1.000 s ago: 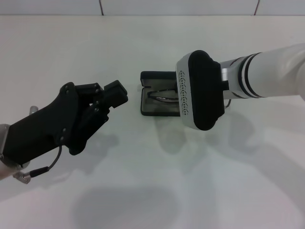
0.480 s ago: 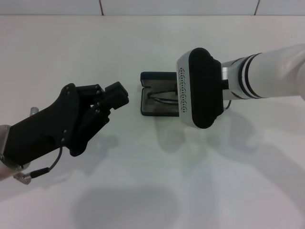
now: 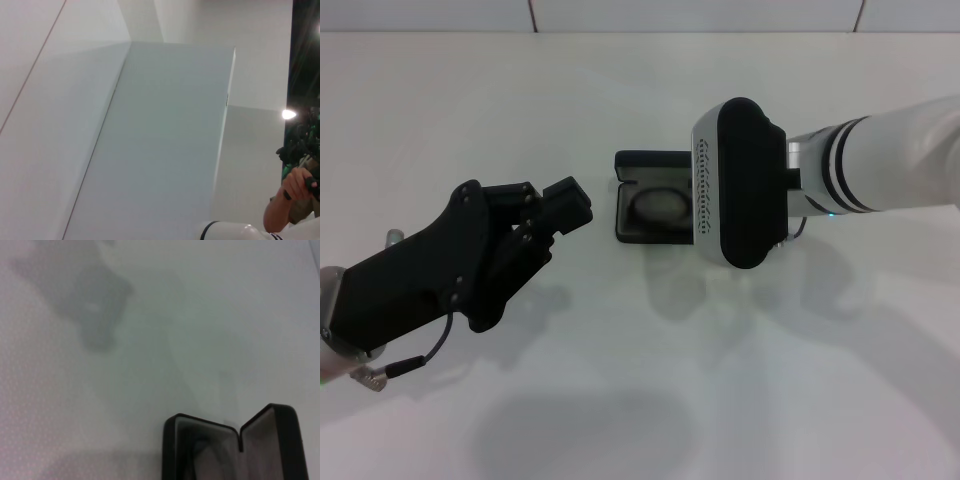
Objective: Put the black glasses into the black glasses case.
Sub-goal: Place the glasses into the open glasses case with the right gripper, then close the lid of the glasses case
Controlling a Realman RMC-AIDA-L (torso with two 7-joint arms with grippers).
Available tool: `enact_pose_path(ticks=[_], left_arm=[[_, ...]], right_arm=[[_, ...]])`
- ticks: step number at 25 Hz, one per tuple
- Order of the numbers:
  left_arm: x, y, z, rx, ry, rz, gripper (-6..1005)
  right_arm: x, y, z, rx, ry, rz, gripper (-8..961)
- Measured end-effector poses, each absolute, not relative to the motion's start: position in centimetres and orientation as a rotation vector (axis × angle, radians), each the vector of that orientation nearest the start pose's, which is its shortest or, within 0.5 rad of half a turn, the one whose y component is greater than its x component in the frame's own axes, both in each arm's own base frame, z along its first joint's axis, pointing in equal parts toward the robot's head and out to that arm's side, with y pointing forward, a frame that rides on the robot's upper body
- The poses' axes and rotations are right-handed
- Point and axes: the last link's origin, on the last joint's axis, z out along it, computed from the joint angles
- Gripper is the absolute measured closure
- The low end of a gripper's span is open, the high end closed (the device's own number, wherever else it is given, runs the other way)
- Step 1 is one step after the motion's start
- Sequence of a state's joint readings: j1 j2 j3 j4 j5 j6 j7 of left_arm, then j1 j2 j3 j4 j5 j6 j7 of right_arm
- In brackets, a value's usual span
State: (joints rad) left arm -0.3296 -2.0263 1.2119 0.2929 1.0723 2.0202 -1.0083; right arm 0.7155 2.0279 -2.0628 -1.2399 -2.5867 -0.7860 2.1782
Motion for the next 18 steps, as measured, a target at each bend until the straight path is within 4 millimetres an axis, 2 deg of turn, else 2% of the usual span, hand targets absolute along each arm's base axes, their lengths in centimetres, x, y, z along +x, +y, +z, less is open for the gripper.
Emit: enact_pose_path(ticks=[13, 18], left_arm=[[-24.9, 22.9, 1.1, -2.423, -0.391, -1.717, 937], [-24.8, 23.2, 1.4, -2.409, -0.373, -1.720, 936]], right_arm=[[10.6, 34.6, -9.8, -2.602, -0.499, -0.354, 765], [11.1, 33.9, -7.9, -2.599, -0.338, -0.226, 763]])
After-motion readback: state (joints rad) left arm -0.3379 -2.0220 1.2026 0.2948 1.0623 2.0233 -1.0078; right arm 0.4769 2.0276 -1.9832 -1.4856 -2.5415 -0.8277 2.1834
